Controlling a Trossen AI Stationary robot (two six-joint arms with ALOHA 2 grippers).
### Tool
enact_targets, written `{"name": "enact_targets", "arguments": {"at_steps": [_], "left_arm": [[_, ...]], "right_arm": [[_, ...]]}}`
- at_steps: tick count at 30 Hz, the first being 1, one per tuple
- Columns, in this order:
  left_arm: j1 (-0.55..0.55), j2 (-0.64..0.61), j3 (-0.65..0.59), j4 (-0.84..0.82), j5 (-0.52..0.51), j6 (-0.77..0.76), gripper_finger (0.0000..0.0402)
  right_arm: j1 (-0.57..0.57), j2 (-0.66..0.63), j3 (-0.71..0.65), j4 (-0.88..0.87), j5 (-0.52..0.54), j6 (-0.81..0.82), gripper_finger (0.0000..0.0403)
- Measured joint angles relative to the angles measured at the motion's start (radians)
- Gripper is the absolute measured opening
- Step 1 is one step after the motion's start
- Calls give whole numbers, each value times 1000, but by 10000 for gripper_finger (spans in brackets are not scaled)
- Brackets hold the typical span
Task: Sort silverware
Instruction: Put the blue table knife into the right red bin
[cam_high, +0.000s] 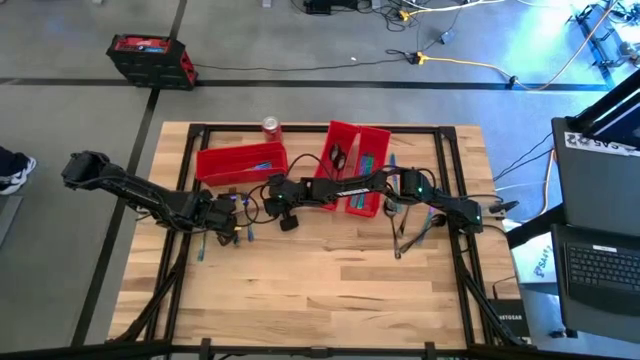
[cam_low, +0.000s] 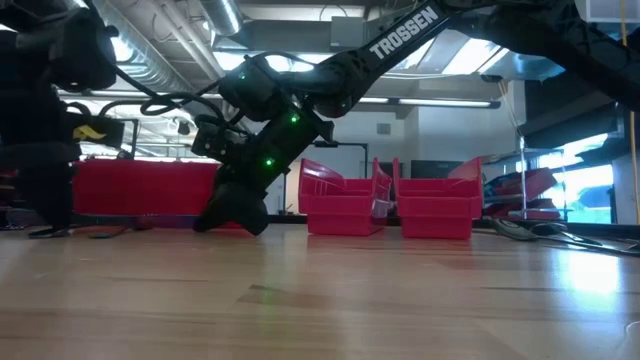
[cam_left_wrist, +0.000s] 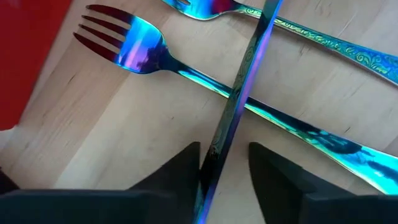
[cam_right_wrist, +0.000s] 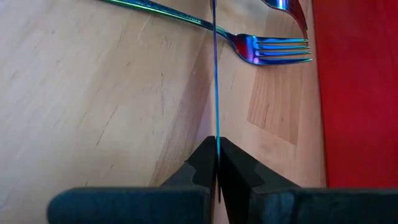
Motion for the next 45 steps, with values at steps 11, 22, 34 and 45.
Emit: {"name": "enact_targets", "arguments": {"at_steps": [11,22,34,45], "left_arm": [[0,1,-2,5,-1,31,15],[-1,1,-2,8,0,7,3],[-13,-36,-6,27,5,-82,1],[-60,-167,53,8,45,-87,1]], "right_arm": [[0,0,0,1,20,7,1],[3,-54,-2,-25,22,133,68],[16,-162,-2,-135,19,327,231],[27,-237,-1,-132,75,315,260]]}}
